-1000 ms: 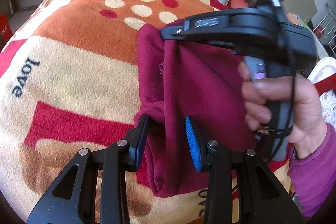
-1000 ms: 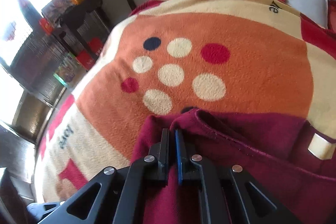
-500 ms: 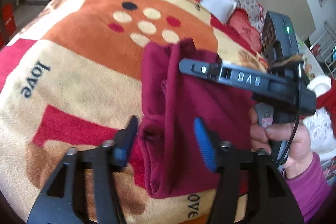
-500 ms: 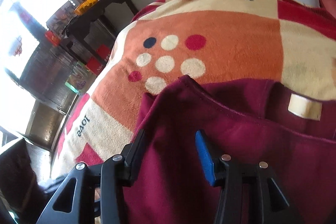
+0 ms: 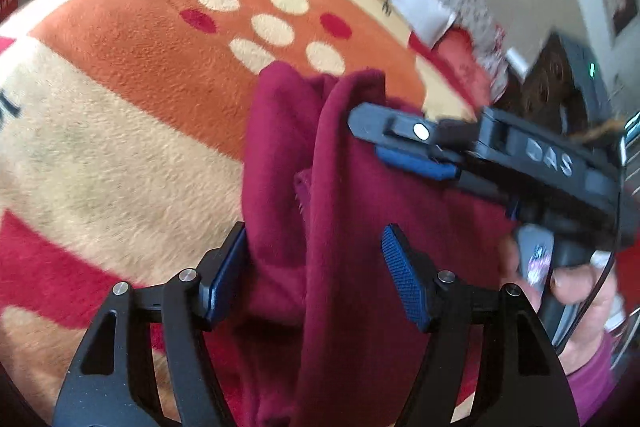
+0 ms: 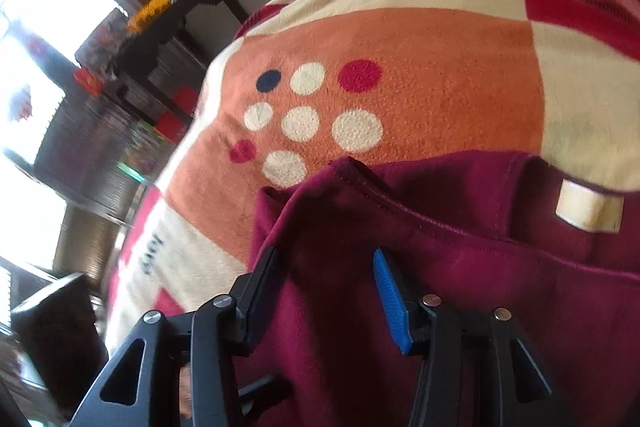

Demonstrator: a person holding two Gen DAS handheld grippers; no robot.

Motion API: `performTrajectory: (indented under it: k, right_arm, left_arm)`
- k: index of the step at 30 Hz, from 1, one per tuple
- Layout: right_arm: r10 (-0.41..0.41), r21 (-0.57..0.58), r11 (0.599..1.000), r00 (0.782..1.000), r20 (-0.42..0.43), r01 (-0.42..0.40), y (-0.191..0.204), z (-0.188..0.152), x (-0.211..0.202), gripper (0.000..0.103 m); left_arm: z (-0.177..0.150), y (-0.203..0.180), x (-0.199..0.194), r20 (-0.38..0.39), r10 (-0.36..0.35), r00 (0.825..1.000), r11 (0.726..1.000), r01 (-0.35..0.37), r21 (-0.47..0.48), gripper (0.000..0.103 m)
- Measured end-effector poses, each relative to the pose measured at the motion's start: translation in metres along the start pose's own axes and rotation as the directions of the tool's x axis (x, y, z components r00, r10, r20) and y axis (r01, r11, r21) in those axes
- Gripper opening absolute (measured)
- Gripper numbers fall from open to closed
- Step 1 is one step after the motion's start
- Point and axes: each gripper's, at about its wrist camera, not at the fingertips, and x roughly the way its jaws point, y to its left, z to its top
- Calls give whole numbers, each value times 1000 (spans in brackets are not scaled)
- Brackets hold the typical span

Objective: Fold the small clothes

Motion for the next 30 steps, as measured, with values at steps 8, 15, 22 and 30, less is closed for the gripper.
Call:
performTrajectory:
  k: [8,15,22,30]
  right_arm:
    - [97,52,994,995,-13,-97,4,8,-17,69]
    - [45,-17,999,988,-147,-48,29,29,2,75]
    - [-77,-168,985,961,-267,32,48,33,29,79]
    - [-115,-246,967,979,-171,71,37,17,11,32]
  left_arm:
    - [-5,-40,-33,92,-38,995,992,27,120,53]
    - [-10,-57,-39,82,-50,995,987,36,158,53]
    - [-16,-71,-31,72,-9,997,978,-6,207,53]
    - [-18,-78,-28,69,32,997,970,-48,240,53]
